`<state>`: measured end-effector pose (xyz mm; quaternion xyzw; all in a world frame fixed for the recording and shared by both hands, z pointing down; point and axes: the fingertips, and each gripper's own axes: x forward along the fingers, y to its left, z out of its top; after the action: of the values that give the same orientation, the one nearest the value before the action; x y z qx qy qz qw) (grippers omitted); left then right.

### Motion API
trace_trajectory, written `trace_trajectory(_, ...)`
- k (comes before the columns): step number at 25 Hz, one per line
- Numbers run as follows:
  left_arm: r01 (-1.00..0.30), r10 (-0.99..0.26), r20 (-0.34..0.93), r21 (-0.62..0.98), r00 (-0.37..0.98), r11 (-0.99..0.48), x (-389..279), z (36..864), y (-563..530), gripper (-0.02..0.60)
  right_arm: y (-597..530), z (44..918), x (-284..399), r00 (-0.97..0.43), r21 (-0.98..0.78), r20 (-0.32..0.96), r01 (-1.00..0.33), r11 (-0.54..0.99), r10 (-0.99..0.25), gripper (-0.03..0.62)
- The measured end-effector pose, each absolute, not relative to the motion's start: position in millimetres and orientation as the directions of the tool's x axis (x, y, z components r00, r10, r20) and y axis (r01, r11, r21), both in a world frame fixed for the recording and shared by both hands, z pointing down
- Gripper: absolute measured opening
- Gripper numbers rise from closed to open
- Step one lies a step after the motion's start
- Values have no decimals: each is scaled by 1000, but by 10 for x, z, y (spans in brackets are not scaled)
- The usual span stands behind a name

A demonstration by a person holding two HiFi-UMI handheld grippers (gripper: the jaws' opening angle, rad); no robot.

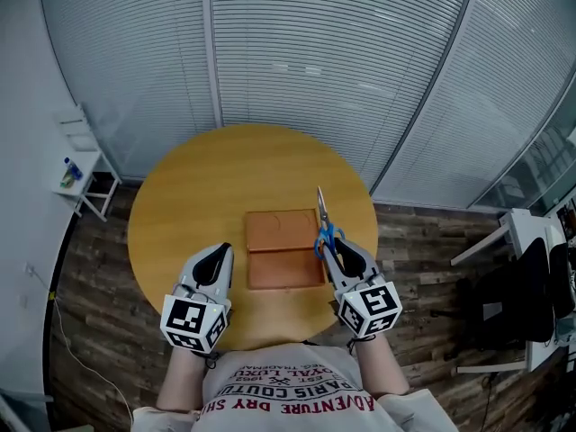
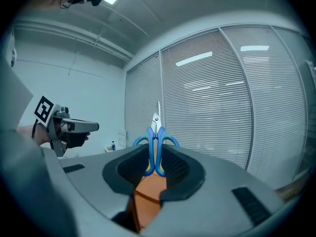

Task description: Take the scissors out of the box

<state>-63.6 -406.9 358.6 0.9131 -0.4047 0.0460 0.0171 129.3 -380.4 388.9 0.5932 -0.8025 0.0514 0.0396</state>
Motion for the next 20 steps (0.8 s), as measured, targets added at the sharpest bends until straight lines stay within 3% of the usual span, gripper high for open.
trace_trajectory(20,-748,-742,122,7,659,-664,-416,3700,-4264,9,-3986,3903,1447,-297,-51,119,-955,292,-948,87)
